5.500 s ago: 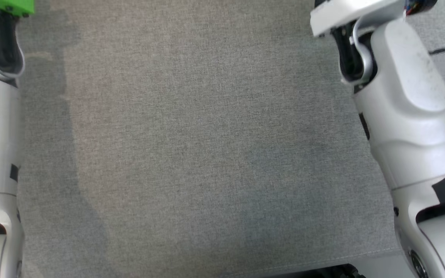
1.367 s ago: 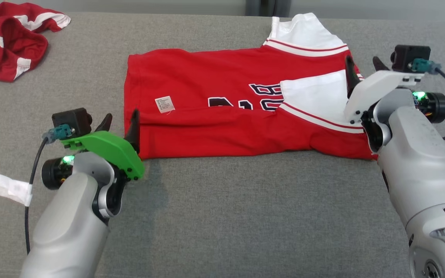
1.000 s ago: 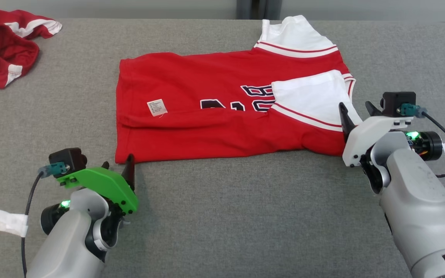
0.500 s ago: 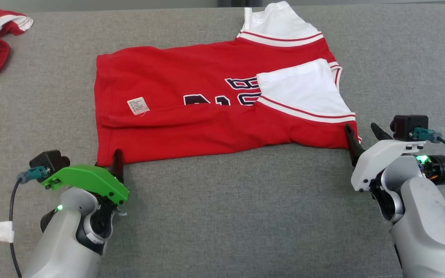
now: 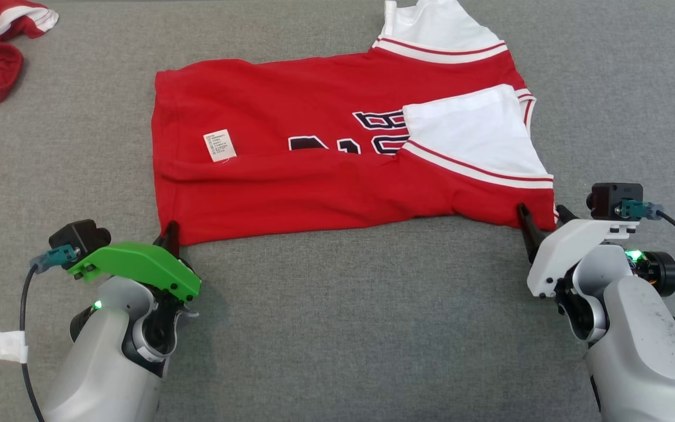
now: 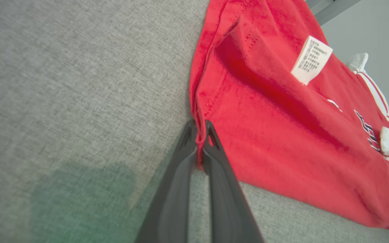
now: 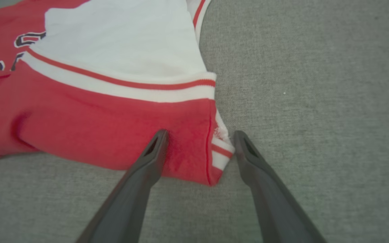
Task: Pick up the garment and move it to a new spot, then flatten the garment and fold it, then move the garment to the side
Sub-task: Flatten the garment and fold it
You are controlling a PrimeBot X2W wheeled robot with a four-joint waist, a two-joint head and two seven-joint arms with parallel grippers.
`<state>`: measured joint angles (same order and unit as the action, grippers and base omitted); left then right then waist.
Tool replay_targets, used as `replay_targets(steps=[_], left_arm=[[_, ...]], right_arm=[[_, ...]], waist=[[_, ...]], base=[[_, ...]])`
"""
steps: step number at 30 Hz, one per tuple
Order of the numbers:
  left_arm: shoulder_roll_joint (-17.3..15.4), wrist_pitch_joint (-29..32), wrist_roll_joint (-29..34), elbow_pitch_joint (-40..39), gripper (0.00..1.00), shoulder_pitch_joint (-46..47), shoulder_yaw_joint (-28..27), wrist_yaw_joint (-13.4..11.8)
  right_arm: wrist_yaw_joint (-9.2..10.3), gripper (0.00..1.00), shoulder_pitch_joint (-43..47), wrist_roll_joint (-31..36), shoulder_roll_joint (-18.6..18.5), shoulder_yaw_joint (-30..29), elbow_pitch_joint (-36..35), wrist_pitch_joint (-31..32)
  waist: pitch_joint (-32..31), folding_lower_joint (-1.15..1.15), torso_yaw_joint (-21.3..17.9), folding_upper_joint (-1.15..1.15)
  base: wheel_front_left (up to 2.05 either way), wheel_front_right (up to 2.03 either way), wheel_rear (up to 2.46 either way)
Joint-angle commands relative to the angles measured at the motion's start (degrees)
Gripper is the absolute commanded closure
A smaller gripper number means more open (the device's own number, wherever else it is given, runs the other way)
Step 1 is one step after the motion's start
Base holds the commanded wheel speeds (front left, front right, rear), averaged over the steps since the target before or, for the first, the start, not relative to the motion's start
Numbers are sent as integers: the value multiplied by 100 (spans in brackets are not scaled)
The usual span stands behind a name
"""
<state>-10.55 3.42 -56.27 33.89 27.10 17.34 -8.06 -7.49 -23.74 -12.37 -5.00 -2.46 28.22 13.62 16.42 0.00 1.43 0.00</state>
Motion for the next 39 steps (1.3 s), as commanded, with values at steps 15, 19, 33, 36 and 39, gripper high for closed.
replay_targets(steps=[15, 19, 33, 36, 39], left_arm=[[-135, -167, 92, -755, 100, -328, 102, 224], [-288, -41, 98, -1238, 100, -794, 178, 162], [-524, 130, -46, -2531, 100, -2479, 273, -275], [-585, 69, 72, -2510, 6, -2528, 284, -349], [-638, 0, 216, -2463, 0, -2461, 329, -400]], right_arm=[[1, 100, 257, -485, -55, -287, -650, 97], [1, 100, 823, -691, -39, -338, -1387, 375], [0, 100, 3162, -1118, 199, -607, -3337, 872], [0, 0, 3169, -1249, 206, -536, -3221, 762], [0, 0, 3106, -1213, 207, -504, -3085, 619]], waist=[[-548, 0, 101, 0], [-671, 0, 90, 0], [-681, 0, 30, 0], [-654, 0, -23, 0], [-632, 0, -48, 0]], base=[[0, 0, 0], [0, 0, 0], [0, 0, 0], [0, 0, 0], [0, 0, 0]])
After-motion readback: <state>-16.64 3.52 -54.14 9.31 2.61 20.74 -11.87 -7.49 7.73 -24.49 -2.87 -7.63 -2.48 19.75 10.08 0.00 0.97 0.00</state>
